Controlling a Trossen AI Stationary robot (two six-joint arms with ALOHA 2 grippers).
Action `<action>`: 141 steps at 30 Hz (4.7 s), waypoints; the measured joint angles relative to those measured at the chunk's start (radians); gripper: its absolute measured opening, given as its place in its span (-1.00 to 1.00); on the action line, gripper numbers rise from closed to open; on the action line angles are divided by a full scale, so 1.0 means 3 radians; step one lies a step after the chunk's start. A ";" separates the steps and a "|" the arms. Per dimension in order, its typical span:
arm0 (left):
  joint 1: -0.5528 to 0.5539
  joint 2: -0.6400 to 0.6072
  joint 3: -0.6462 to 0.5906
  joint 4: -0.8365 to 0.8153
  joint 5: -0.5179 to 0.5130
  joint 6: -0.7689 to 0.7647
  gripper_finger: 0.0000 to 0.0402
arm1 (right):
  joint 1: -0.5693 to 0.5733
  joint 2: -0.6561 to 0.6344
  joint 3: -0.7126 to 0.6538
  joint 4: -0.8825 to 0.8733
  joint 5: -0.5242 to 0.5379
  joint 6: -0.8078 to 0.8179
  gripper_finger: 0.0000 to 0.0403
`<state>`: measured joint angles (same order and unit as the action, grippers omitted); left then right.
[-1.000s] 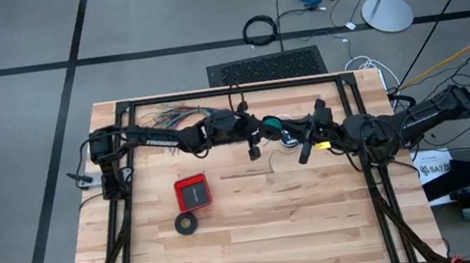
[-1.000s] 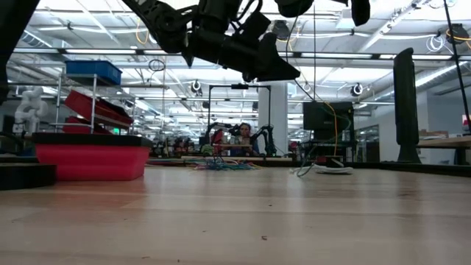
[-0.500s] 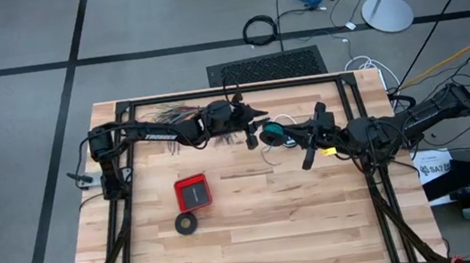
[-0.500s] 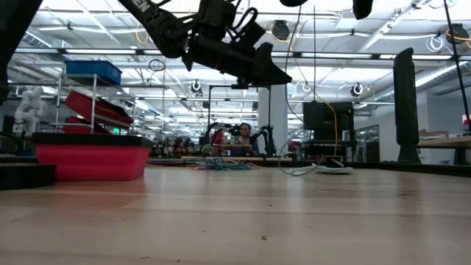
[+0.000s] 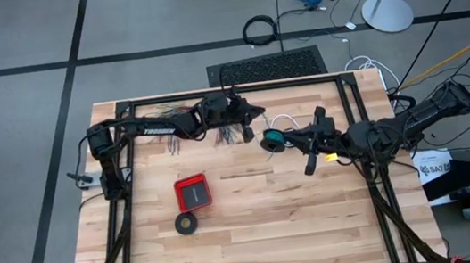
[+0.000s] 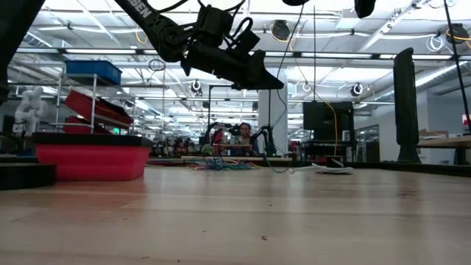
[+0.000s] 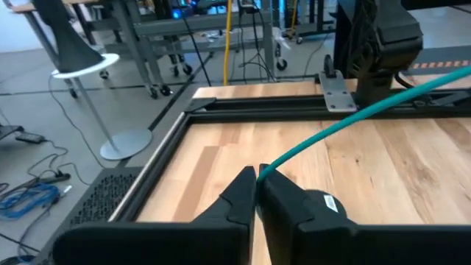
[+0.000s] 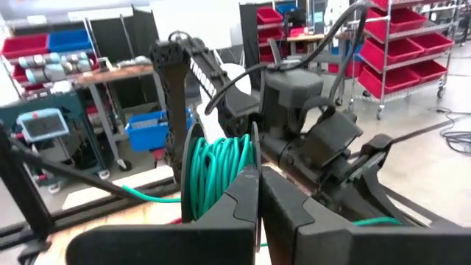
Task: Coil cords
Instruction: Coil the green wire onto the spool
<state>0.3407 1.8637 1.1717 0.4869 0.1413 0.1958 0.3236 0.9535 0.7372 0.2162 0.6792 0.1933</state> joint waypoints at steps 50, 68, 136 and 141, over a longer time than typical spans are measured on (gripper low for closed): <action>-0.0425 -0.0699 0.0047 -0.1216 -0.0002 -0.0201 -0.97 | -0.0728 0.0922 0.0000 -0.0347 0.1236 -0.0138 -1.00; -0.0269 -0.0694 0.0047 -0.1317 -0.0404 -0.0103 -0.97 | -0.0354 0.0921 0.0000 -0.0257 0.1514 -0.0485 -1.00; -0.0673 -0.0328 0.0047 -0.0873 -0.0289 -0.0201 -0.97 | -0.0708 0.1275 0.0001 0.0394 0.1372 -0.0416 -1.00; -0.0679 -0.0296 0.0050 -0.0738 -0.0339 -0.0198 -0.97 | -0.0711 0.1275 0.0001 0.0467 0.1378 -0.0345 -1.00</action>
<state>0.1371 1.7748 1.1866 0.2656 0.0396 0.1363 0.1104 1.3361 0.7376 0.3564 1.0927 0.0898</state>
